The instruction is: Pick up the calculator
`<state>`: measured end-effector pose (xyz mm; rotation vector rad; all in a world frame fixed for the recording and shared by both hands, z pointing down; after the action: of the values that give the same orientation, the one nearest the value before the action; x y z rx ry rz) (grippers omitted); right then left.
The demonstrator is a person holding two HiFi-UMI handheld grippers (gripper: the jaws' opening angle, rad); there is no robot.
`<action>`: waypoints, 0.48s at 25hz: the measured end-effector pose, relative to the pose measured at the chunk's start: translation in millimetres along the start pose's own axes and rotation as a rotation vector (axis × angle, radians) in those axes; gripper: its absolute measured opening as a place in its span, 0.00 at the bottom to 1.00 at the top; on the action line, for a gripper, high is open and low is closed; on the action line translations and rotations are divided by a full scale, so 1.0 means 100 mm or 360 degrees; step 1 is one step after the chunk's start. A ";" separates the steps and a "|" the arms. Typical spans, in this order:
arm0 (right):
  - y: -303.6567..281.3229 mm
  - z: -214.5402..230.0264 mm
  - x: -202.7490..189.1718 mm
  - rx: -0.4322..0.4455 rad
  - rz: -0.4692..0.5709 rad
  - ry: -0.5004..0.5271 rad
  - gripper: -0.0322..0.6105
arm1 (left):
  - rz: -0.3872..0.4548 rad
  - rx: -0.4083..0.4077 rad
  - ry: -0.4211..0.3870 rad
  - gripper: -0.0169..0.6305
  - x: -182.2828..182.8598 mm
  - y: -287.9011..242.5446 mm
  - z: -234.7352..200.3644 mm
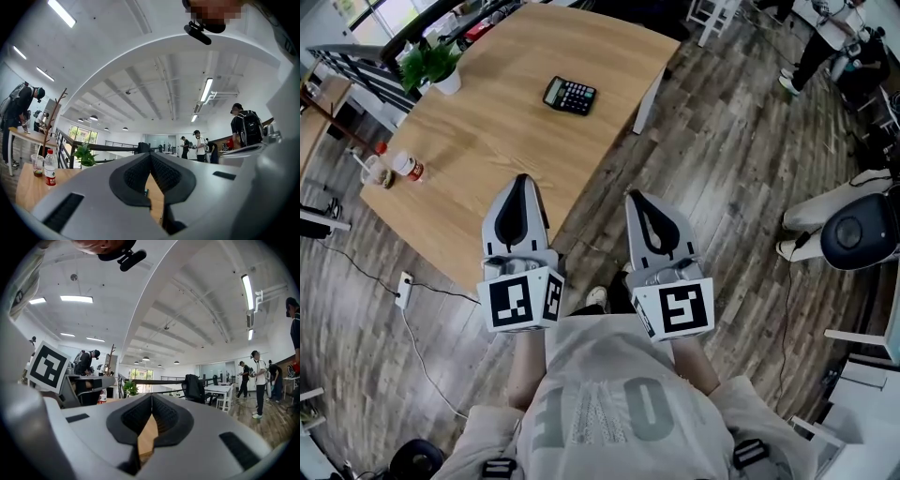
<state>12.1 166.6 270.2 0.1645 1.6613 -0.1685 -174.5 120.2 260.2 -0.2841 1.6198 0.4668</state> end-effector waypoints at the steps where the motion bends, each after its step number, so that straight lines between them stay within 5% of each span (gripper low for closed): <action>1: -0.03 0.02 -0.01 0.0008 0.0000 -0.0001 0.08 | 0.0000 0.0003 -0.0004 0.04 0.00 -0.04 0.00; 12: -0.62 0.39 -0.14 0.0142 0.0037 -0.0058 0.08 | -0.0078 0.0102 -0.0042 0.04 -0.16 -0.56 -0.04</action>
<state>38.6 98.1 280.8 0.2469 1.6161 -0.2270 -150.8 67.4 269.2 -0.2678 1.5950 0.3791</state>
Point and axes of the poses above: the fingertips, and each gripper's own axes: y backward along the fingers, z to its right, x out of its top, the point moved 7 cm from there along y, backward along the fingers, and after that the axes turned 7 degrees about -x, right-handed, at the moved point
